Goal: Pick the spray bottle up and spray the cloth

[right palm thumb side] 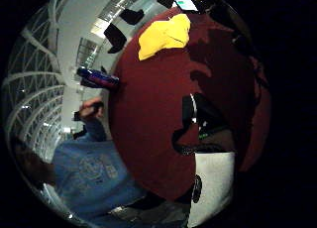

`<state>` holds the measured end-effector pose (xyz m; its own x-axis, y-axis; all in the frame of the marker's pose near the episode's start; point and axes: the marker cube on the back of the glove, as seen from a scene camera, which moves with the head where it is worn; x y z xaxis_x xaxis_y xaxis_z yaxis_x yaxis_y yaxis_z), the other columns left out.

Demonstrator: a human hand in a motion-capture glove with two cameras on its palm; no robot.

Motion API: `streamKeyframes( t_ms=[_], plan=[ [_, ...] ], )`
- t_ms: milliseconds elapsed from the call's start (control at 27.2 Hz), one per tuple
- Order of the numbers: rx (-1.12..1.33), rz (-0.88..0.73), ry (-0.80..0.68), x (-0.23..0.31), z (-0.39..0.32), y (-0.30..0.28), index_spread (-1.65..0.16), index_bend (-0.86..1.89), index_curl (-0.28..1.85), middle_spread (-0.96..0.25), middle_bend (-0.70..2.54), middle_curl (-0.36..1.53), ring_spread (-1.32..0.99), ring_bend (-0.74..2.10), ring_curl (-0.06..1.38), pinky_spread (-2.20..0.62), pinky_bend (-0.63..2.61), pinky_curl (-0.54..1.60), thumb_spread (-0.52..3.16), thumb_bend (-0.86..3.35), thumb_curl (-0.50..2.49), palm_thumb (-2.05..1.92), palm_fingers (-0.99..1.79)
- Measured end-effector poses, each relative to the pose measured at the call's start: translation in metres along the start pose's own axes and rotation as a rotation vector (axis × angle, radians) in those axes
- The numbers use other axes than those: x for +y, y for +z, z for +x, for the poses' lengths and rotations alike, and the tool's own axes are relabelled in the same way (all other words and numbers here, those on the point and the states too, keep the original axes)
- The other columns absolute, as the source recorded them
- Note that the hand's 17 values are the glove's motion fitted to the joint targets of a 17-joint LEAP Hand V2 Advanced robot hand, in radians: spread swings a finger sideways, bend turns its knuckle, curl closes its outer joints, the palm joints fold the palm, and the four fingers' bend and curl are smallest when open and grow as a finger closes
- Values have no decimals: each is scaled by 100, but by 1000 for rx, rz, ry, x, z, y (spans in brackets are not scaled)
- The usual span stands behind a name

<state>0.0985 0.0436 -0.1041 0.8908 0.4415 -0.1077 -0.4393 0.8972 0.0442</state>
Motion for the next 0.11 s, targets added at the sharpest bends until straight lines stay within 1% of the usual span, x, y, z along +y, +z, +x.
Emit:
streamKeyframes(
  t_ms=[110],
  plan=[
    [26, -9, -14, -3, -3, 3, -34, 9, 18, -4, 37, 43, -1, 45, 35, 18, 35, 35, 107, -2, 50, 83, 70]
  ],
)
